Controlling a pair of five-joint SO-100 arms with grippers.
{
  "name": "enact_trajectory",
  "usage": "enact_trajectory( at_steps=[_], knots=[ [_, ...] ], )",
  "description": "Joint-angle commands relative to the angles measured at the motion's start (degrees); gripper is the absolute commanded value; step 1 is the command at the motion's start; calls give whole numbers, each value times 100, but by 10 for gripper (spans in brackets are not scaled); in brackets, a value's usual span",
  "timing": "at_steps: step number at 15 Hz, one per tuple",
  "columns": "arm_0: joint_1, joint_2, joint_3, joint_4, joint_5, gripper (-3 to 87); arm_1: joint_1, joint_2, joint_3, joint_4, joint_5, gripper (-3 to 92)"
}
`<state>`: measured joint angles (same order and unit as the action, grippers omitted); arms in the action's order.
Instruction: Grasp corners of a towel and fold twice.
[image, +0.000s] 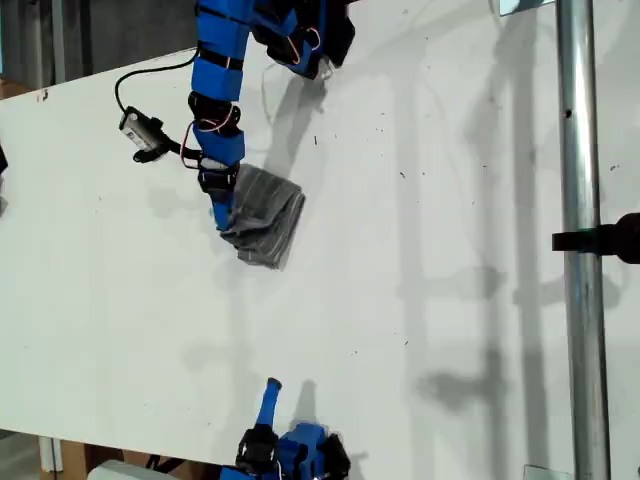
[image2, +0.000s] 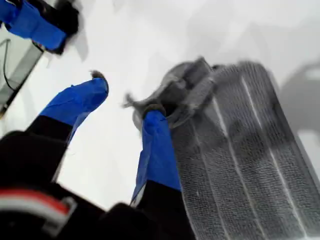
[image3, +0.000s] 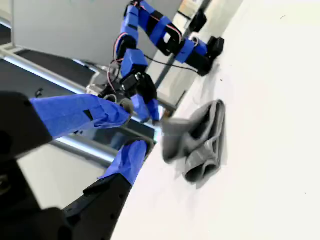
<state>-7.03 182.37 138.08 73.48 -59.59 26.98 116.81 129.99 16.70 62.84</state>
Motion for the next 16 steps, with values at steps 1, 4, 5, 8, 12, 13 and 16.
enact_trajectory(
  at_steps=[1,4,5,8,12,13,16],
  knots=[
    [53,44,9,-193,18,95,396,958,-211,79,-9,83],
    [18,431,387,-404,88,86,738,2707,-9,2382,-176,98],
    [26,976,817,-659,123,86,738,4008,686,2909,-149,5],
    [114,1661,1767,-949,44,51,378,7084,1934,5651,738,-4],
    [88,1670,3586,-1450,-404,42,-9,7181,3217,6196,1397,9],
    [53,1670,4069,-1494,-738,51,-246,7146,3586,6275,2065,29],
    [141,1652,4069,-114,-2426,55,-475,7154,3551,6732,2338,57]
  ],
)
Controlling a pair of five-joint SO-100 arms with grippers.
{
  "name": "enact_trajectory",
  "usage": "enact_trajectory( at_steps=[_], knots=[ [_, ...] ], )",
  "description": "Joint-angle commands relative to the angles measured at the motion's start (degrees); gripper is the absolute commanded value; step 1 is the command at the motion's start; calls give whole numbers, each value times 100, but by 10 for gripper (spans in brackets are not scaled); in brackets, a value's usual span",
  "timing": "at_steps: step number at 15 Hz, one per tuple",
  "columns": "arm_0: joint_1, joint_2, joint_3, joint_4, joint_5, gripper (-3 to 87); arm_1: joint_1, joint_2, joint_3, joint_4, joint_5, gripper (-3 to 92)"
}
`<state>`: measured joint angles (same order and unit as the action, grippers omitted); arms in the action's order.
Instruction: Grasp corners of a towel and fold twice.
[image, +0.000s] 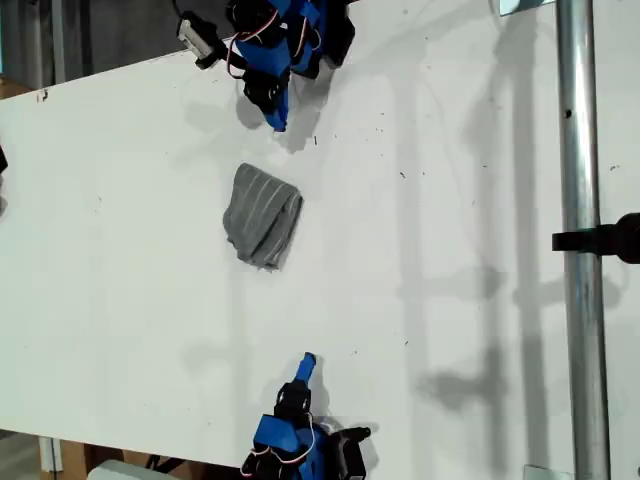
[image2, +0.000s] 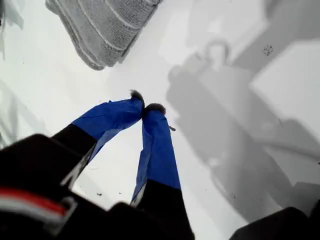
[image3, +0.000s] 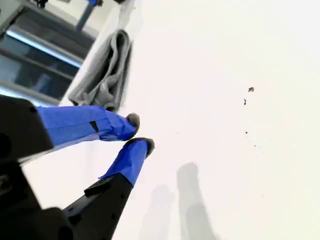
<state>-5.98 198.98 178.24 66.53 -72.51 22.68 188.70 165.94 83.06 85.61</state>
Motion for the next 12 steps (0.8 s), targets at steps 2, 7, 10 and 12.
enact_trajectory(
  at_steps=[2,7,10,12],
  knots=[
    [18,-9,53,729,299,53,-53,-35,-44,97,62,57],
    [-9,-9,53,703,1881,51,-70,-35,-44,97,53,57],
    [-9,-9,53,703,1881,51,-79,-35,-44,97,53,57],
    [-9,-9,53,703,1881,51,-79,-35,-44,97,53,57]
  ],
)
